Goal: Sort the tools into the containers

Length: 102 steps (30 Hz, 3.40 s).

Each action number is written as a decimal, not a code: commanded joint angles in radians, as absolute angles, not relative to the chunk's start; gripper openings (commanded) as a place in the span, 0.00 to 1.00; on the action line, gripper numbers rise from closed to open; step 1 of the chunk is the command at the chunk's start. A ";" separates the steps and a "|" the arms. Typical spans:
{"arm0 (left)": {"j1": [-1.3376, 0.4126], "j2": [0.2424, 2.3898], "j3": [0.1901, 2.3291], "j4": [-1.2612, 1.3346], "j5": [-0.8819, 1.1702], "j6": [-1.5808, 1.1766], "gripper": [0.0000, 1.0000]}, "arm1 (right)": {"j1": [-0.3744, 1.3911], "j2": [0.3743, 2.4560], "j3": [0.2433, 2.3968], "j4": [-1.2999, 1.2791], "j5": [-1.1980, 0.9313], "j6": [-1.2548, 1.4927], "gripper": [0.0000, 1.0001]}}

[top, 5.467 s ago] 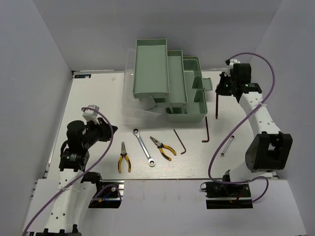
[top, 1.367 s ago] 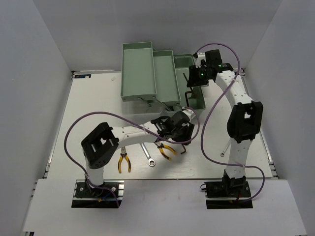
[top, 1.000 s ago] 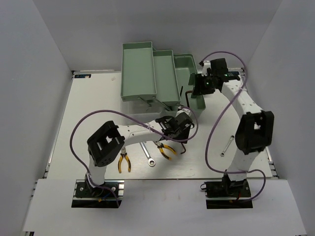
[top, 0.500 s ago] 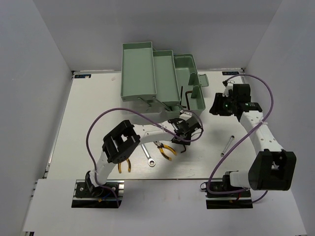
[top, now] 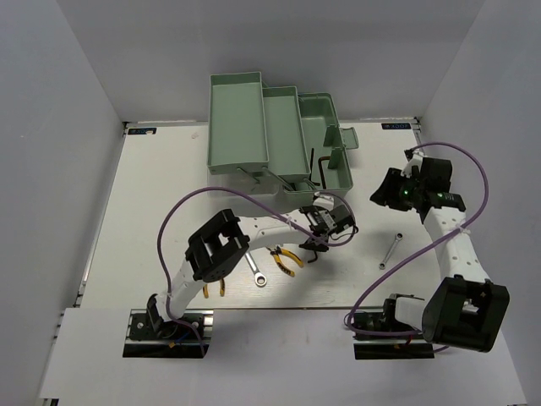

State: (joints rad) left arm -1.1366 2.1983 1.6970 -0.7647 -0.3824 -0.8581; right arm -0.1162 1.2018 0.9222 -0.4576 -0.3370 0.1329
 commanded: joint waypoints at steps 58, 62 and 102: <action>-1.204 2.089 2.071 -0.874 -0.405 -0.606 0.00 | -0.354 1.022 0.811 -0.394 -0.449 0.179 0.63; -1.183 2.089 2.201 -0.874 -0.396 -0.557 0.00 | -0.370 1.022 0.807 -0.400 -0.443 0.175 0.62; -0.842 2.316 2.327 -0.390 -0.400 -0.371 0.71 | -0.422 1.069 0.778 -0.495 -0.564 -0.041 0.91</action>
